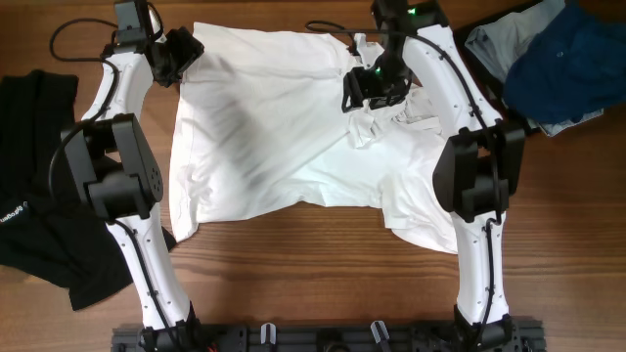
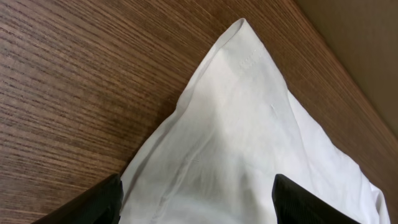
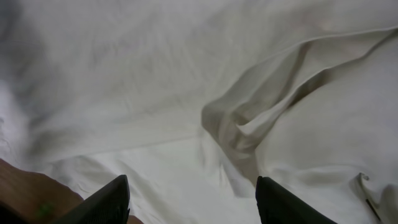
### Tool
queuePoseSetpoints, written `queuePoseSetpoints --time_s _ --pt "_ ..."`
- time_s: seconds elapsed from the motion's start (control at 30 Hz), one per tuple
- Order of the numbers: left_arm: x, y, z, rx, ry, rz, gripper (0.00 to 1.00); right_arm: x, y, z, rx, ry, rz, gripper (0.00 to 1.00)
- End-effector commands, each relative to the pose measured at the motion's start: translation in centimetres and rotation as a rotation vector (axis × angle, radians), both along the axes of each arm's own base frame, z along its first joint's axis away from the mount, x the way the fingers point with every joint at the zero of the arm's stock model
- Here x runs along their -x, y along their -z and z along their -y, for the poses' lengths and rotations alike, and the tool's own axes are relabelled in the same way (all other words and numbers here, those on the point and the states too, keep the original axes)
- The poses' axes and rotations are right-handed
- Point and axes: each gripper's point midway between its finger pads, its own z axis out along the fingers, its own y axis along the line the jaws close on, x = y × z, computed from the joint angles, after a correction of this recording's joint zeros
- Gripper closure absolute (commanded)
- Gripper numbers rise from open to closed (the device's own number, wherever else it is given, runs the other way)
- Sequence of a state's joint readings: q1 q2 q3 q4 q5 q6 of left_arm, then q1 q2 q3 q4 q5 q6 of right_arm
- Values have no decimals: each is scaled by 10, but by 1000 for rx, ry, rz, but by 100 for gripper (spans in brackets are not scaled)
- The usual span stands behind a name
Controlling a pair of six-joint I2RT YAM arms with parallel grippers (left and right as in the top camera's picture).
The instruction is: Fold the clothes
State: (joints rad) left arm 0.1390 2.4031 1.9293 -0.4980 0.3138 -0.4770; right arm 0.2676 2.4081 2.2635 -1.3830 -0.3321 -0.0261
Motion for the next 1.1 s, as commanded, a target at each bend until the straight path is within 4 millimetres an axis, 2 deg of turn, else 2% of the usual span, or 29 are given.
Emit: queuePoseSetpoints --time_s 0.0,0.17,0.67,0.77,0.97,1.0,1.07 --pt "-6 -34 3 5 9 60 23 -2 -4 -1 7 0 14 35" --pt "-6 -33 3 5 10 59 23 6 23 -2 10 -1 -68 35" --pt "-1 -30 3 9 9 34 23 8 34 -2 9 -1 -94 34" --pt "-1 -30 3 9 9 32 23 10 39 -3 6 0 -112 30" --pt "-1 -30 3 9 9 33 22 15 46 -3 10 0 -139 47" --pt "-1 -30 3 9 8 32 22 14 46 -3 10 -1 -139 53" --pt "0 -29 3 9 8 31 22 13 47 -3 9 0 -133 71"
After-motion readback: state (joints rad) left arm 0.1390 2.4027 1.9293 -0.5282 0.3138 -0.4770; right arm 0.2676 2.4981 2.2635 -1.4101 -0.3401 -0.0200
